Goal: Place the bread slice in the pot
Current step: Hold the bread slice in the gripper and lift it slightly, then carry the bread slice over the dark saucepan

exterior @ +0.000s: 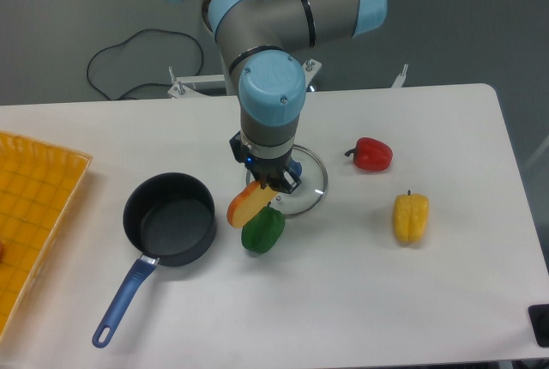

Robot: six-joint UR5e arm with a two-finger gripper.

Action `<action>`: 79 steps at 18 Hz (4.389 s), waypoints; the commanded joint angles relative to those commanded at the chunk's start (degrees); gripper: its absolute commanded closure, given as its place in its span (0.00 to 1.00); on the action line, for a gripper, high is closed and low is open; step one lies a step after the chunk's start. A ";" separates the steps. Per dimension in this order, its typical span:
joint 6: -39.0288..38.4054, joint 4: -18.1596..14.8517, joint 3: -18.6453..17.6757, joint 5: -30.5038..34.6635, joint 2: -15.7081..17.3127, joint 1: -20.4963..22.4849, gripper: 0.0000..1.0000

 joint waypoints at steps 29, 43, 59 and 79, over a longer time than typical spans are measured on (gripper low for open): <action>-6.15 0.18 -1.14 -0.79 0.09 -0.88 0.85; -13.88 0.79 -0.70 -4.31 0.00 -2.72 0.85; -25.13 8.87 -0.35 -5.54 -1.40 -8.35 0.85; -23.55 8.96 0.97 -4.75 -3.16 -7.91 0.85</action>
